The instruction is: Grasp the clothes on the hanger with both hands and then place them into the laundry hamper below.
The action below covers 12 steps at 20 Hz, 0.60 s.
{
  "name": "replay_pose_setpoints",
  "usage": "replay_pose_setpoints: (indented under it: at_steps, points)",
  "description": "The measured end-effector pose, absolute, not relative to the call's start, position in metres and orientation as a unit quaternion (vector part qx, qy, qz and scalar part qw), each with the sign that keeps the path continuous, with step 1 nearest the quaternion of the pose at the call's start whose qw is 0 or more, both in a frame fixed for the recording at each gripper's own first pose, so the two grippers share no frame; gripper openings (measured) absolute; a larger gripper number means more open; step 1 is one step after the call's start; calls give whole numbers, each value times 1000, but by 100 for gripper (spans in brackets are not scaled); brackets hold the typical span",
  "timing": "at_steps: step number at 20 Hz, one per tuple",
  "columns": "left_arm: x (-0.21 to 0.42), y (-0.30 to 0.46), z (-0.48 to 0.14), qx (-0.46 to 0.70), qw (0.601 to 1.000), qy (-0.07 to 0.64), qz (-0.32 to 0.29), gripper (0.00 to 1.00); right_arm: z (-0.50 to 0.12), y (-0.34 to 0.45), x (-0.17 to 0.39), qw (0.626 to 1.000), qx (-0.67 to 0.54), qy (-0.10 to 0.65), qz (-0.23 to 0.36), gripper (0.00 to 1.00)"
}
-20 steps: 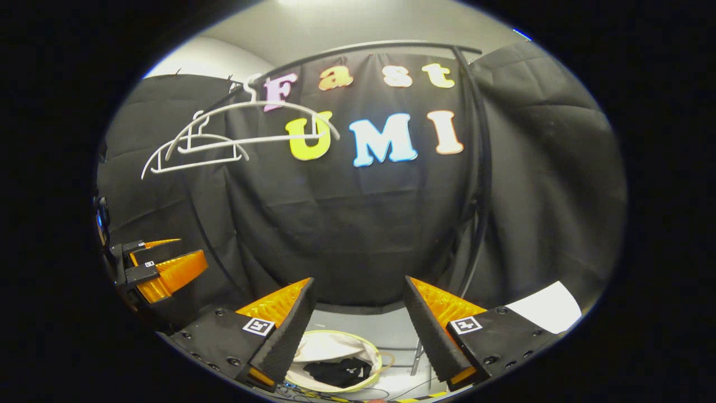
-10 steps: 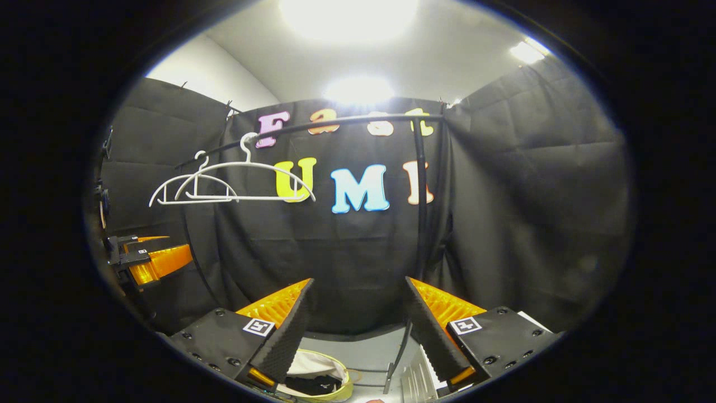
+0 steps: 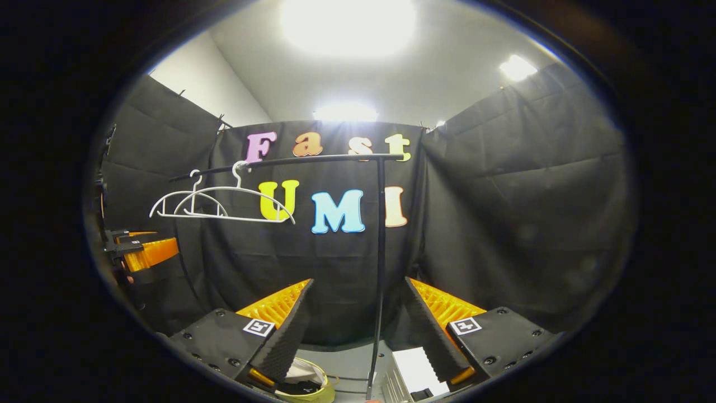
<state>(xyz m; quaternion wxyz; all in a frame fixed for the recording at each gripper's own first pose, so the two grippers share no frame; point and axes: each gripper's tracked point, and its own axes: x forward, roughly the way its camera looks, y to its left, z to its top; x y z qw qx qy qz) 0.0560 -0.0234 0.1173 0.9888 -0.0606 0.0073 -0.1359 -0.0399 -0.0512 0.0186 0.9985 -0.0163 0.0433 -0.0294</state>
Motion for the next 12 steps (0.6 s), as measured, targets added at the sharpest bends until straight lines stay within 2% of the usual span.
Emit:
replay_pose_setpoints:
  at_steps: [8,10,12]
  points:
    - [48,-21,126,-62,990,-8,-124,96,24,-62,-50,999,-6,29,-43,92]
    - [44,-22,127,-59,990,-8,-126,96,28,-64,-52,999,-6,22,-46,98]
    - [40,-22,126,-55,990,-5,-127,96,32,-64,-52,999,-9,13,-48,98]
